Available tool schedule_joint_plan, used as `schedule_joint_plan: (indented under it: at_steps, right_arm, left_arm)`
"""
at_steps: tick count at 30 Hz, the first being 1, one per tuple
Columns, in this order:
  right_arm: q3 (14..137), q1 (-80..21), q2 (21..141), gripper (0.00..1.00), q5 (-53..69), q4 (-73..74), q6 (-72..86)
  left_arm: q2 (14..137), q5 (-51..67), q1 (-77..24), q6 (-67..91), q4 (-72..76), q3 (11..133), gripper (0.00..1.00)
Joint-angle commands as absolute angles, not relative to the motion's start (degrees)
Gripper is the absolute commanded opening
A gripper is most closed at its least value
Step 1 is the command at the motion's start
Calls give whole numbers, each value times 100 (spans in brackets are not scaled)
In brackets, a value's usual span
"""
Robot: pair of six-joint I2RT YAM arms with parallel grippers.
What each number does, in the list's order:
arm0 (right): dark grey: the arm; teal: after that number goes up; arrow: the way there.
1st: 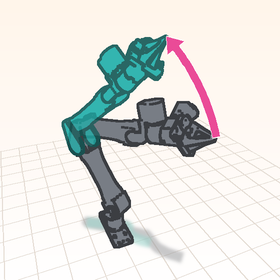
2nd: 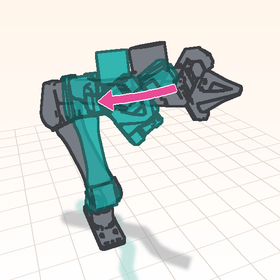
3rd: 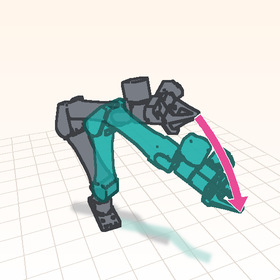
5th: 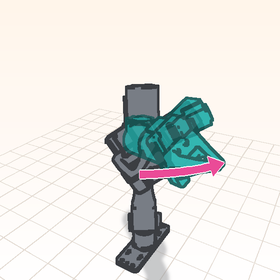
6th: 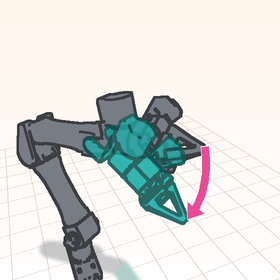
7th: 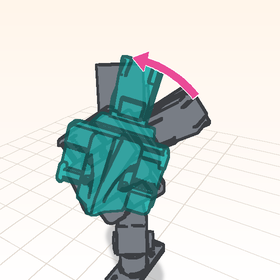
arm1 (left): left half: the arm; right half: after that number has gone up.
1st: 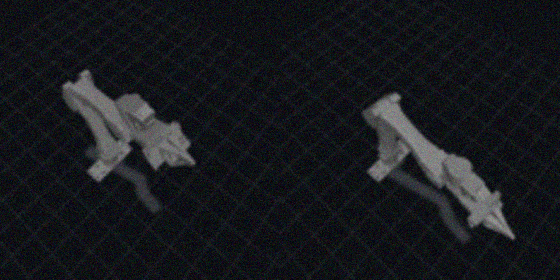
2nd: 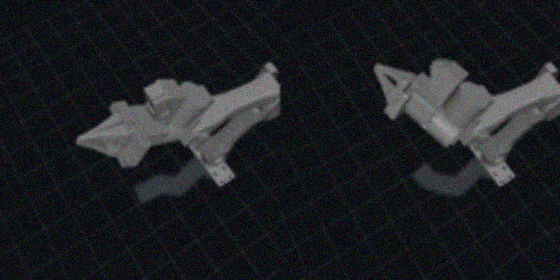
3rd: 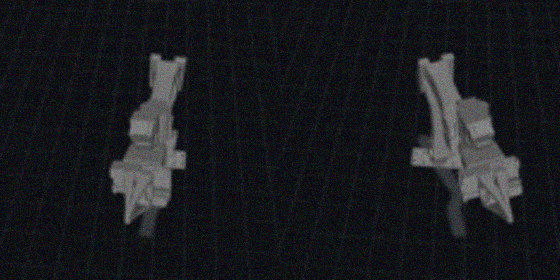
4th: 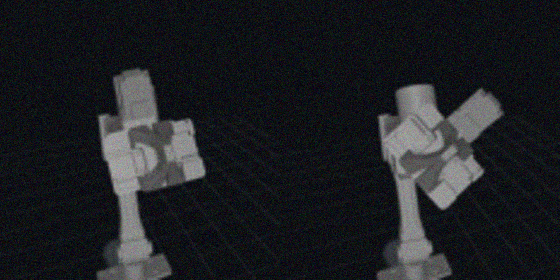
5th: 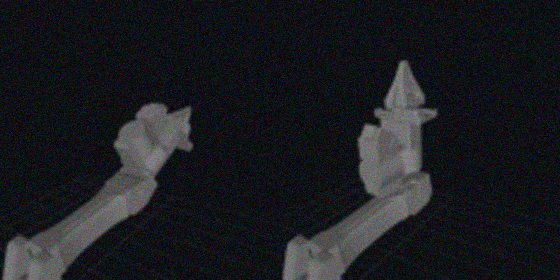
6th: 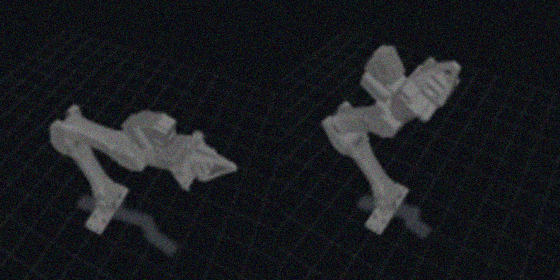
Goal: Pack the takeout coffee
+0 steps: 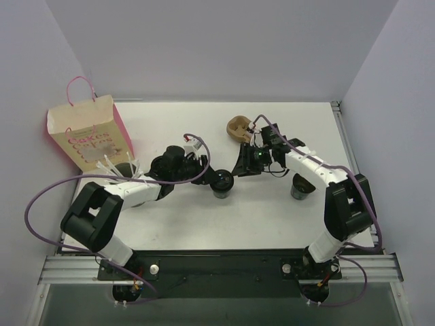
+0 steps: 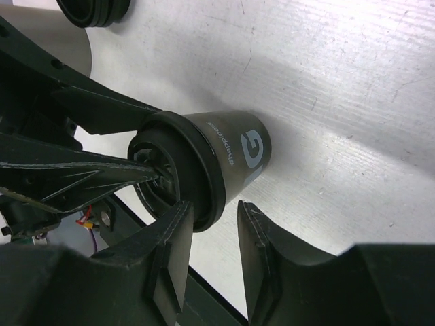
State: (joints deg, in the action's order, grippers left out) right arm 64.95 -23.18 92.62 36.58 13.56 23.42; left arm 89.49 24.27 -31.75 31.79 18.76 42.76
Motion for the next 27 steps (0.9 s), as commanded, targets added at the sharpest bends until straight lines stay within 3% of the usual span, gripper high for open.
schedule_joint_plan:
  at_steps: [1, 17, 27]
  right_arm:
    - [6680, -2320, 9466, 33, 3981, 1301, 2206]
    - [5538, -2294, 9572, 18, 3437, 757, 2513]
    - [4930, -2294, 9352, 20, 3146, 413, 2874]
  left_arm:
    - [9387, 2224, -3252, 2707, 1011, 4105, 53]
    - [9650, 2039, -3331, 2856, 1186, 3920, 53]
    - [9896, 1854, -3340, 2804, 1354, 3753, 52]
